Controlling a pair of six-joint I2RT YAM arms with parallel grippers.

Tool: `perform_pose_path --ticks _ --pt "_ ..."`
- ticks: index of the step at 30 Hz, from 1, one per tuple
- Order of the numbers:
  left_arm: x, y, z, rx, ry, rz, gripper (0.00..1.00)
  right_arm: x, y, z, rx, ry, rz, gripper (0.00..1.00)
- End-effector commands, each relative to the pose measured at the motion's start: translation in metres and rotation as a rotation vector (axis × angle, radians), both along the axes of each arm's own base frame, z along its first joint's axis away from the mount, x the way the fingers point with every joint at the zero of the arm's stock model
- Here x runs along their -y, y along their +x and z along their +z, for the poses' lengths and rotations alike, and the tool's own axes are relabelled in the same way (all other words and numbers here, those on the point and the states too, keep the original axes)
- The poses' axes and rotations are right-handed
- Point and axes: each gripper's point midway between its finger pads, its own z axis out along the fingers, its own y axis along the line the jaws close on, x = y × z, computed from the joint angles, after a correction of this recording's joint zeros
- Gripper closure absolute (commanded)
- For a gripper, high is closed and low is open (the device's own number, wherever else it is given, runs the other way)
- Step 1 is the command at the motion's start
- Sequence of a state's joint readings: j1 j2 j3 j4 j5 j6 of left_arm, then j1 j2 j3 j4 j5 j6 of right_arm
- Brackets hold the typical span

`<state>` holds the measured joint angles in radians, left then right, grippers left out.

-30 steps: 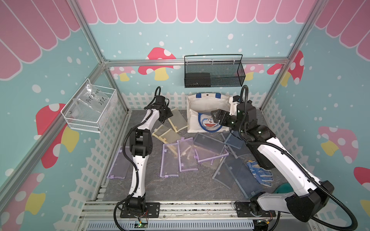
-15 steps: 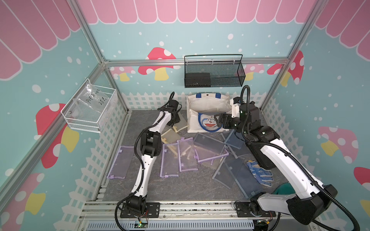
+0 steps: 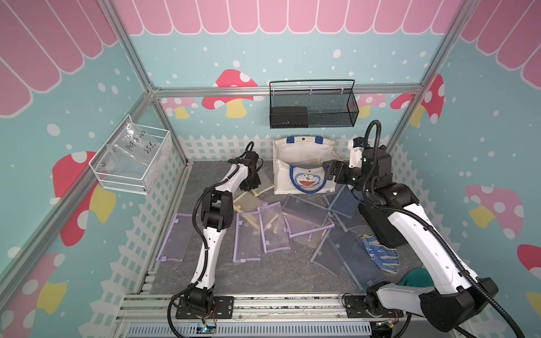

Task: Put the pencil pouch into the canvas bag
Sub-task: Move the pencil pouches to the center of the board.

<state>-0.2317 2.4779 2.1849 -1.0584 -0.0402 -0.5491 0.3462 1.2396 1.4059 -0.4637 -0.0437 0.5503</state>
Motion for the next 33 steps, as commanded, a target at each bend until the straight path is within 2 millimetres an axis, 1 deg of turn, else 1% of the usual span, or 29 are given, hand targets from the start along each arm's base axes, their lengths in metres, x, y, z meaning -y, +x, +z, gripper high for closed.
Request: perform_pose_path --ticks 1,3,5,9,12,15,17,19,21,23,26,29,33 --pt "0.002 -0.031 0.001 -0.072 0.000 -0.046 0.72 0.008 -0.011 0.025 0.074 0.013 0.002 0.12" --pt "0.000 -0.044 -0.001 -0.090 0.005 -0.061 0.72 0.010 -0.014 0.023 0.071 0.016 0.002 0.12" --pt "0.000 -0.058 -0.004 -0.104 0.005 -0.073 0.71 0.010 -0.018 0.016 0.057 0.021 0.006 0.12" --pt "0.000 -0.092 -0.011 -0.130 -0.004 -0.098 0.71 0.009 -0.030 -0.007 0.009 0.039 0.024 0.12" --pt "0.002 -0.113 -0.012 -0.141 0.002 -0.124 0.70 0.009 -0.041 -0.029 -0.033 0.048 0.035 0.13" --pt "0.004 -0.129 -0.005 -0.141 -0.018 -0.141 0.68 0.008 -0.053 -0.053 -0.079 0.052 0.060 0.14" --pt "0.004 -0.133 0.007 -0.118 -0.028 -0.140 0.64 0.004 -0.060 -0.071 -0.116 0.061 0.088 0.14" --pt "0.002 -0.136 0.023 -0.086 -0.046 -0.139 0.56 -0.003 -0.067 -0.092 -0.169 0.070 0.131 0.14" --pt "0.004 -0.143 0.039 -0.063 -0.075 -0.148 0.51 -0.013 -0.073 -0.112 -0.216 0.087 0.186 0.15" --pt "0.004 -0.155 0.052 -0.051 -0.090 -0.161 0.48 -0.024 -0.078 -0.131 -0.261 0.099 0.246 0.17" --pt "0.002 -0.179 0.067 -0.036 -0.103 -0.175 0.45 -0.045 -0.086 -0.161 -0.326 0.111 0.345 0.18" --pt "0.008 -0.207 0.073 -0.051 -0.143 -0.190 0.43 -0.074 -0.091 -0.182 -0.368 0.119 0.459 0.18" --pt "0.018 -0.246 0.071 -0.081 -0.177 -0.193 0.42 -0.126 -0.094 -0.202 -0.409 0.095 0.613 0.18"
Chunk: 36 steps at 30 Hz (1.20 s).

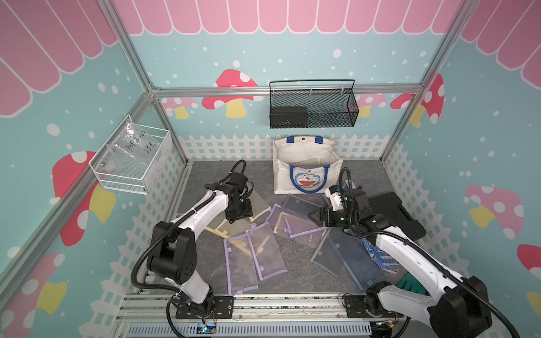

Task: Put the pencil pouch into the canvas bag
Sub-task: Move the pencil pouches to the center of the board, then pick up the pencil pouch.

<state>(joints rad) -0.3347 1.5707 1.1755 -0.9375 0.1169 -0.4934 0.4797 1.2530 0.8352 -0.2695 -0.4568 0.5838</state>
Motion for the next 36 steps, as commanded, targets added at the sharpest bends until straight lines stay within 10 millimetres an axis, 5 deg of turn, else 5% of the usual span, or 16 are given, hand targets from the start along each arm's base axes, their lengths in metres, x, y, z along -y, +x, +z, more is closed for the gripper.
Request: perform_pose_path --ticks 1,10,22,26,31,35,36 --pt "0.011 -0.037 -0.008 -0.069 -0.045 -0.002 0.42 -0.050 -0.003 0.002 0.027 0.068 0.168 0.18" --pt "0.017 -0.092 -0.036 -0.119 -0.187 0.070 0.44 -0.115 0.004 -0.051 -0.065 0.118 0.310 0.25" --pt "0.028 -0.103 -0.067 -0.130 -0.305 0.131 0.46 -0.159 -0.014 -0.118 -0.179 0.061 0.422 0.37" --pt "0.030 -0.104 -0.078 -0.138 -0.322 0.146 0.47 -0.163 -0.019 -0.125 -0.194 0.058 0.434 0.51" --pt "0.030 -0.106 -0.083 -0.146 -0.322 0.151 0.48 -0.162 -0.022 -0.119 -0.179 0.056 0.435 0.81" --pt "0.030 -0.105 -0.079 -0.132 -0.328 0.144 0.48 -0.155 -0.022 -0.109 -0.154 0.020 0.418 0.92" --pt "0.030 -0.104 -0.078 -0.129 -0.328 0.144 0.48 -0.152 -0.020 -0.093 -0.119 0.019 0.411 0.93"
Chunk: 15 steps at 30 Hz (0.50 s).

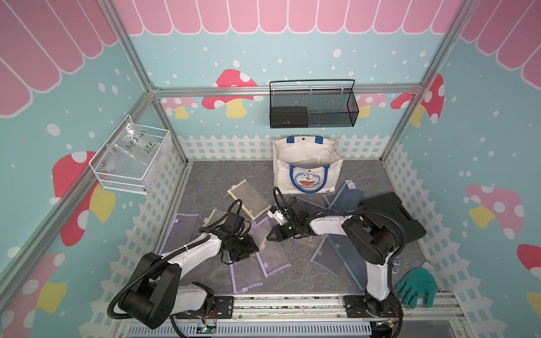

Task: Put the pencil pouch into the canvas bag
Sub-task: Pick up the pencil pouch.

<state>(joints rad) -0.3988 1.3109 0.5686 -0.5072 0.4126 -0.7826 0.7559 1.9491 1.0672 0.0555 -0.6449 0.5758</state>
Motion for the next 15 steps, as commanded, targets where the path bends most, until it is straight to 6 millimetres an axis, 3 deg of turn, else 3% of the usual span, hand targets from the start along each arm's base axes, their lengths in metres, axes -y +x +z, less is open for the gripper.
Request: perform_pose_path --ticks 1,7,10,15 --pt "-0.003 -0.002 -0.005 -0.009 0.012 0.017 0.48 0.006 -0.001 0.033 0.088 -0.009 -0.003 0.94" --pt "-0.003 0.000 0.000 0.003 0.020 0.008 0.48 0.026 -0.002 0.071 0.161 -0.042 -0.054 0.97" --pt "-0.005 0.004 0.008 0.022 0.033 0.003 0.49 0.030 -0.002 0.100 0.193 -0.012 -0.085 1.00" --pt "-0.013 0.027 0.058 0.210 0.071 0.006 0.48 0.036 0.012 0.197 0.328 0.130 -0.190 1.00"
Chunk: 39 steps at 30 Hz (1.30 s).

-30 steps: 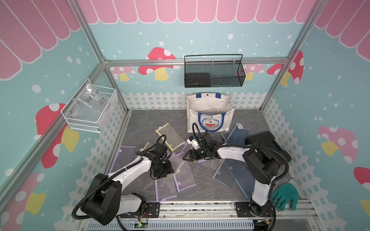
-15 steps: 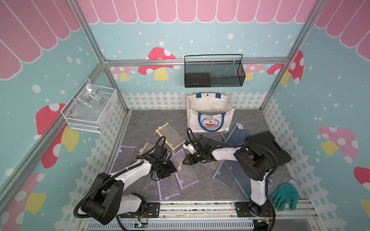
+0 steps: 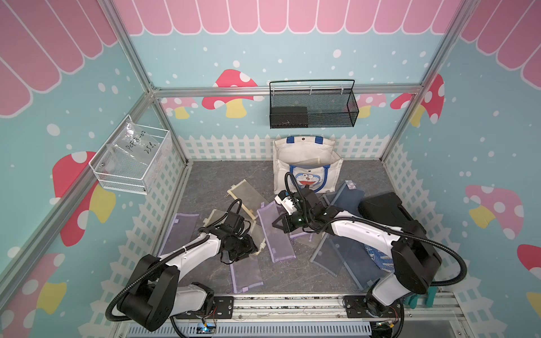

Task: Put the pencil pouch into the canvas bag
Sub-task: Pick up the pencil pouch, then place the pencil pouch in the canvas bag.

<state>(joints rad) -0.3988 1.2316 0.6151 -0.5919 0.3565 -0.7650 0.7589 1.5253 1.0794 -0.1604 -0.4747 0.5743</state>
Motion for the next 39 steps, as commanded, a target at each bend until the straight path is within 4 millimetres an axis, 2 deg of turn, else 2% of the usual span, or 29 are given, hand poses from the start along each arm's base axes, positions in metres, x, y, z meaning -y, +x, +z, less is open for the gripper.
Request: perform_pose_path --ticks 1,4,8,11,14,20,25,29,32,36,39 --pt "-0.008 0.025 0.046 0.185 0.045 0.002 0.48 0.010 0.016 0.073 0.103 0.100 -0.098 1.00" --pt "-0.011 0.036 0.073 0.274 0.058 0.000 0.47 0.037 0.043 0.122 0.125 0.192 -0.256 1.00" --pt "-0.007 0.044 0.088 0.307 0.054 -0.014 0.46 0.094 0.086 0.173 0.137 0.346 -0.535 1.00" --pt "-0.005 0.048 0.091 0.315 0.051 -0.023 0.46 0.129 0.113 0.198 0.156 0.434 -0.705 1.00" --pt "-0.002 0.050 0.093 0.323 0.046 -0.035 0.45 0.154 0.139 0.209 0.160 0.518 -0.840 1.00" --pt "0.000 0.050 0.098 0.340 0.040 -0.067 0.44 0.173 0.179 0.189 0.013 0.756 -1.027 1.00" --pt "0.000 0.049 0.100 0.352 0.046 -0.082 0.43 0.178 0.211 0.185 0.004 0.784 -1.128 1.00" --pt "0.000 0.051 0.104 0.370 0.053 -0.102 0.43 0.179 0.237 0.169 -0.046 0.852 -1.198 1.00" --pt "-0.001 0.053 0.112 0.392 0.064 -0.117 0.42 0.181 0.250 0.155 -0.067 0.859 -1.245 1.00" --pt "-0.003 0.055 0.119 0.420 0.079 -0.125 0.42 0.180 0.265 0.151 -0.045 0.829 -1.276 1.00" --pt "-0.003 0.056 0.122 0.429 0.080 -0.127 0.41 0.178 0.277 0.140 -0.060 0.824 -1.296 1.00"
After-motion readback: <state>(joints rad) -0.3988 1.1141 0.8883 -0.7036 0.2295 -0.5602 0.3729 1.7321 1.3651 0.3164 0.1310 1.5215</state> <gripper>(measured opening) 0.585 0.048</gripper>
